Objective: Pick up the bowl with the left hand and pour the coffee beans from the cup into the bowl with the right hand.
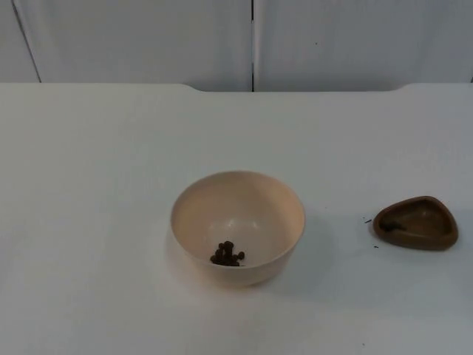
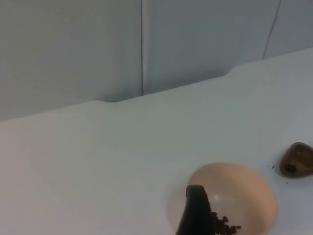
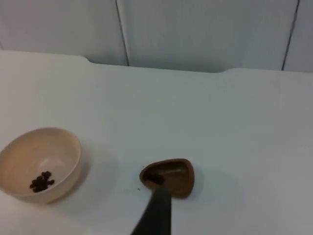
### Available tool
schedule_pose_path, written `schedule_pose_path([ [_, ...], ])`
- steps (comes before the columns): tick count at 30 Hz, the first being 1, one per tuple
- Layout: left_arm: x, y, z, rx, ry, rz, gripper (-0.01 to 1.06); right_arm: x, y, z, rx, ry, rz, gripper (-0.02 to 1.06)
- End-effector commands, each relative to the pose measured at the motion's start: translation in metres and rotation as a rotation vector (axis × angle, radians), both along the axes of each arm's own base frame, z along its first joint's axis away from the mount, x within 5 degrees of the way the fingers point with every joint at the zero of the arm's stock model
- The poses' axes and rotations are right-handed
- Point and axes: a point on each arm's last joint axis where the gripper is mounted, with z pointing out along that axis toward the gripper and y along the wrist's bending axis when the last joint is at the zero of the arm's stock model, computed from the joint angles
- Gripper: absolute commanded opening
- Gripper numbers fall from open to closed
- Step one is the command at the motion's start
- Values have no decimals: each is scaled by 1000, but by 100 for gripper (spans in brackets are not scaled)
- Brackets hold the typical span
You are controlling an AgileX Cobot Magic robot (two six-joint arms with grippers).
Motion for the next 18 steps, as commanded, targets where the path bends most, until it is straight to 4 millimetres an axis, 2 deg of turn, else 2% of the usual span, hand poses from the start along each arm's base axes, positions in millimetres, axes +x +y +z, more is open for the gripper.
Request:
schedule_pose_path([
  [1,-7,4,0,-4,-9,2,61,-4,1,-5,-3,-2,18,78],
  [4,-19,10,0,-11,-26,2,61,-10,3,-16,-32,8,79,78],
  [10,-33,17,-3,3,-29,4,61,-19,3,-26,-51,45,102,78],
  [18,-37,21,-10,52,39,7,61,-31,-1,-29,-50,14,102,78],
])
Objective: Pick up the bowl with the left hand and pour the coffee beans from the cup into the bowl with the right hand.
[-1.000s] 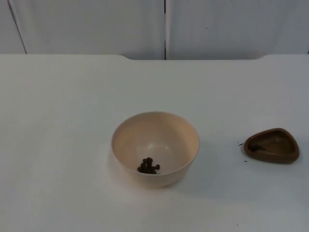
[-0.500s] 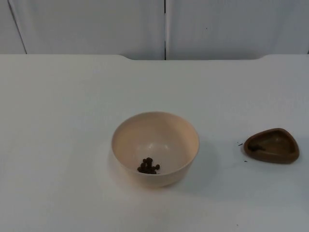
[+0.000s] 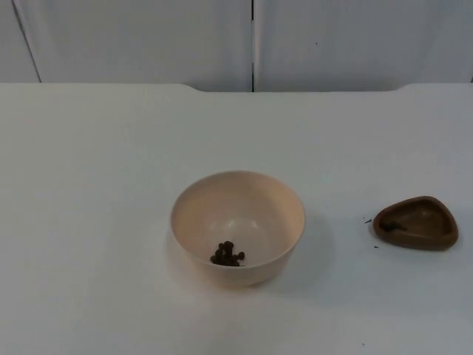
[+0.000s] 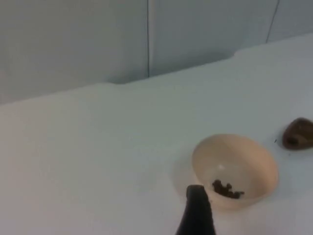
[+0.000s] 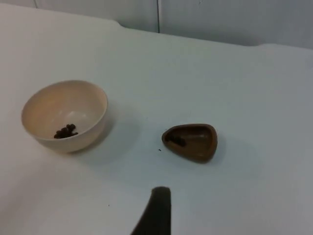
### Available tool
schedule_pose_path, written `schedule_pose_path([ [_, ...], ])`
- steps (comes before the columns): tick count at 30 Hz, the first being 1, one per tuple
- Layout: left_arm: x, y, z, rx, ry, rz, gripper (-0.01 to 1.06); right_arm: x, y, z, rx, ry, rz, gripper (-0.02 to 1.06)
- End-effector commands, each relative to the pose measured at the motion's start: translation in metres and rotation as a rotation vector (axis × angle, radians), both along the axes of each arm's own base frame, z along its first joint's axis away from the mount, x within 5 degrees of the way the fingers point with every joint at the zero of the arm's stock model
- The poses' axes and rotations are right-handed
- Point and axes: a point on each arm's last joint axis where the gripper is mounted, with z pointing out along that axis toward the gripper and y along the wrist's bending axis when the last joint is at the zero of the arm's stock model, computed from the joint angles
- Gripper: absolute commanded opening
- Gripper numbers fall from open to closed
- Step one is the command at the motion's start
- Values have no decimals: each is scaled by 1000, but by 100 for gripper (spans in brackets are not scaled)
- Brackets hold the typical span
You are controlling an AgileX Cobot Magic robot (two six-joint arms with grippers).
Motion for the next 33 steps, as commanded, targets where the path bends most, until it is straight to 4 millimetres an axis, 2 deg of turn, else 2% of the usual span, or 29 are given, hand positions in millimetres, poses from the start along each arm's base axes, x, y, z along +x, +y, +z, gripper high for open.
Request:
schedule_pose_path([
  [1,-1,1,-3,21,15,1,61,-2,0,-2,-3,-10,1,78],
  [4,-2,1,-5,48,29,-9,61,-8,-2,-4,3,-43,-1,78],
  [13,-13,3,-7,44,24,-54,61,-5,-1,-17,-15,29,5,78],
  [19,-47,20,-6,-19,-137,-56,61,-5,-1,-18,-16,33,5,78],
  [24,-66,29,-13,-36,-181,-55,61,-5,-1,-18,-16,33,5,78],
  [33,-64,28,-25,-4,-107,-60,61,-5,-1,-18,-19,32,7,78],
])
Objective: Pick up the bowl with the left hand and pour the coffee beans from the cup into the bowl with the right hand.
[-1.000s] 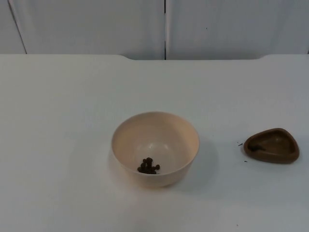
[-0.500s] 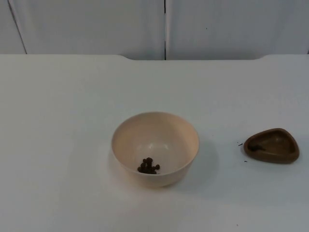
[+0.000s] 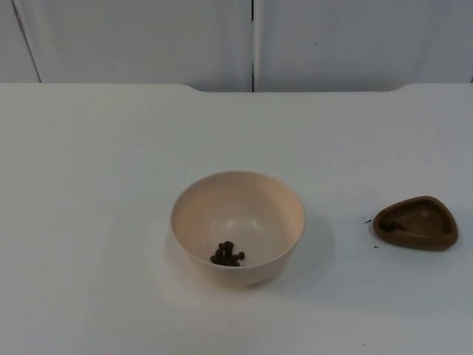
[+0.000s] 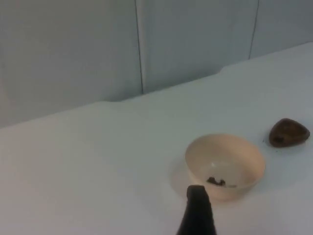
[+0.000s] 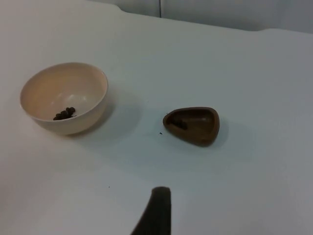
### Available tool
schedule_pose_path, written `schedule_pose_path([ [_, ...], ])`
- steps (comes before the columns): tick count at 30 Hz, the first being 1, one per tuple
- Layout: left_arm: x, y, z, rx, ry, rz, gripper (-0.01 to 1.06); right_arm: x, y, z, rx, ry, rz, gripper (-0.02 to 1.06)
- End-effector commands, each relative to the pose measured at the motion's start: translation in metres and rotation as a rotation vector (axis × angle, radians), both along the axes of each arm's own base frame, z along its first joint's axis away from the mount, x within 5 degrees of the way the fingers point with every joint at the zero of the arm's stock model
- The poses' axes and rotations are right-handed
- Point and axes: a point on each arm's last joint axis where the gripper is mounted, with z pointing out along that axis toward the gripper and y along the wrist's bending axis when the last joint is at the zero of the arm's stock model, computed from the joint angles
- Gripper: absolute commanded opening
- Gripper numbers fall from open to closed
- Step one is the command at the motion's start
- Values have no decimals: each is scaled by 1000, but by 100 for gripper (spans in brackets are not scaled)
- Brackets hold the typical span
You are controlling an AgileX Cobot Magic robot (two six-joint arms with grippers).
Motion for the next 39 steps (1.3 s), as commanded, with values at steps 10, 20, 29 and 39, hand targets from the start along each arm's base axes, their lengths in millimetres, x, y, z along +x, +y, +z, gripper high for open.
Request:
schedule_pose_path([
  [10,25,-13,-48,71,151,-10,61,0,0,-3,-8,7,3,78],
  [20,29,-15,-57,80,172,-10,61,0,0,-3,-8,7,3,78],
  [29,29,-15,-57,79,172,-10,79,0,0,-3,-10,4,4,78],
  [39,29,-15,-57,80,172,-3,105,0,0,-3,-11,6,4,105],
])
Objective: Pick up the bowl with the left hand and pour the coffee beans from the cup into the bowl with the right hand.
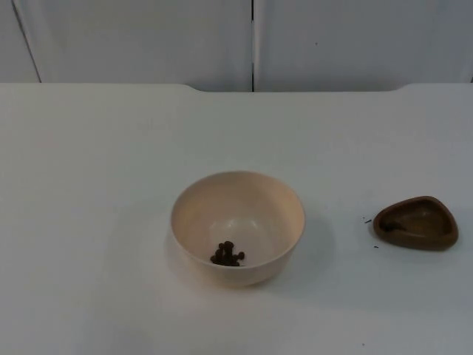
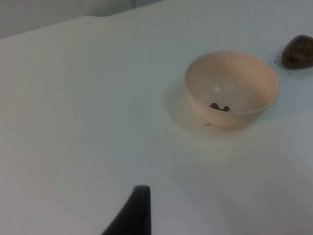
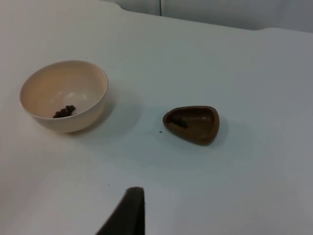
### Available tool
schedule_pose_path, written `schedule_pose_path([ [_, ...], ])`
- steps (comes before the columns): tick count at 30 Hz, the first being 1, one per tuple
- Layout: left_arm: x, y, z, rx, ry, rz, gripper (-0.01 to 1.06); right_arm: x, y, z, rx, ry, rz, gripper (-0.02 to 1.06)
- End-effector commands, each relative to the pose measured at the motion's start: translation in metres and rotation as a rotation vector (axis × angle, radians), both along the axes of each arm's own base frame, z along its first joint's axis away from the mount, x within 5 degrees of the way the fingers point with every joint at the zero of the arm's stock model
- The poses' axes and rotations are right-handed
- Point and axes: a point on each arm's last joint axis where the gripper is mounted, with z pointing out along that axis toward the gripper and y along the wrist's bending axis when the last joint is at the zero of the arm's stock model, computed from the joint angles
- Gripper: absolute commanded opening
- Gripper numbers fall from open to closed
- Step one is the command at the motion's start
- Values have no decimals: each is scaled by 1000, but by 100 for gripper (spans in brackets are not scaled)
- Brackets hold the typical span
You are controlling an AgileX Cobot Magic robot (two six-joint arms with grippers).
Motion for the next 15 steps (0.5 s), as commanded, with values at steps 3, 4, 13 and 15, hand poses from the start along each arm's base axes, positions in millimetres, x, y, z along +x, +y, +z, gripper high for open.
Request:
schedule_pose_path([
  [3,0,0,0,-7,-9,0,105,0,0,-2,-4,2,1,105],
  [4,0,0,0,-7,-9,0,105,0,0,-2,-4,2,1,105],
  [13,0,0,0,-7,-9,0,105,0,0,-2,-4,2,1,105],
  [15,0,0,0,-7,-9,0,105,0,0,-2,-1,3,0,105],
])
